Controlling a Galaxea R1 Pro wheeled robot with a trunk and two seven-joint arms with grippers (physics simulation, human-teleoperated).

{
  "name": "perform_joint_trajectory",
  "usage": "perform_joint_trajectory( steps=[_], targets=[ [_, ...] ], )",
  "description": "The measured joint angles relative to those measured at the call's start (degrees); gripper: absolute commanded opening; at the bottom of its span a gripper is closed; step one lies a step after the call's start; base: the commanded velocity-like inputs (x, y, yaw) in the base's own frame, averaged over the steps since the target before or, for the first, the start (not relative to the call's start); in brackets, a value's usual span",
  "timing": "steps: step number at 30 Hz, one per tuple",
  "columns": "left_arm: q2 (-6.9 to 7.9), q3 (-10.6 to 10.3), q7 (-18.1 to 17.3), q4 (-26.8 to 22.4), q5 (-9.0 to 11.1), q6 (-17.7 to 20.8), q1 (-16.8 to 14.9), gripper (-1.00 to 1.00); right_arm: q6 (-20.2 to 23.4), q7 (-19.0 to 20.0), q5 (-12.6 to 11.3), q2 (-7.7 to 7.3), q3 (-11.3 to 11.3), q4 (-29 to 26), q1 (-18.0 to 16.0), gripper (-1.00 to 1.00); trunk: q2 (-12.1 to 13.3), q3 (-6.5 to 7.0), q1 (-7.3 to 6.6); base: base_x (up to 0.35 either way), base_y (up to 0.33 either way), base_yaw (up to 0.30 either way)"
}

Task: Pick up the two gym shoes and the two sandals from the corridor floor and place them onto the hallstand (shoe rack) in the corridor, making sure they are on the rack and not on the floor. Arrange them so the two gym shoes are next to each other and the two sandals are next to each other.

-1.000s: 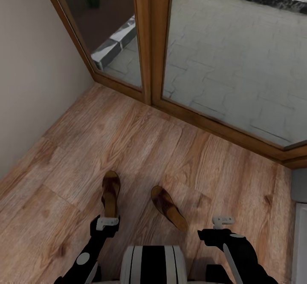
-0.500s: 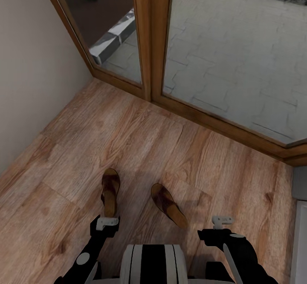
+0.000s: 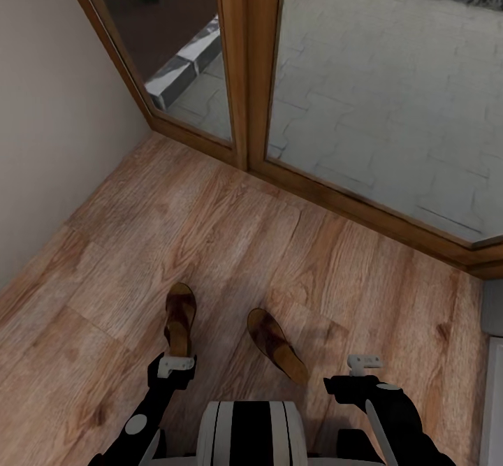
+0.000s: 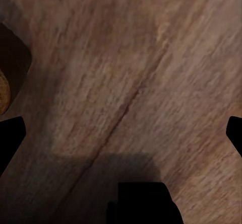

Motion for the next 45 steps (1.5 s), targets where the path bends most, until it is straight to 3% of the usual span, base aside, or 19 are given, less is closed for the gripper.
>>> perform_joint_trajectory(
  steps=[27,45],
  targets=[
    [0.43,0.01,0.0,0.04,0.0,0.0,0.0,1.0,0.0,0.0,0.0,0.0,0.0,-0.09,0.0,1.0,0.0,0.0,0.0,0.001,0.0,0.0],
    [0.44,0.06,0.0,0.04,0.0,0.0,0.0,1.0,0.0,0.0,0.0,0.0,0.0,-0.09,0.0,1.0,-0.03,-1.4,0.05,0.0,0.0,0.0]
  ],
)
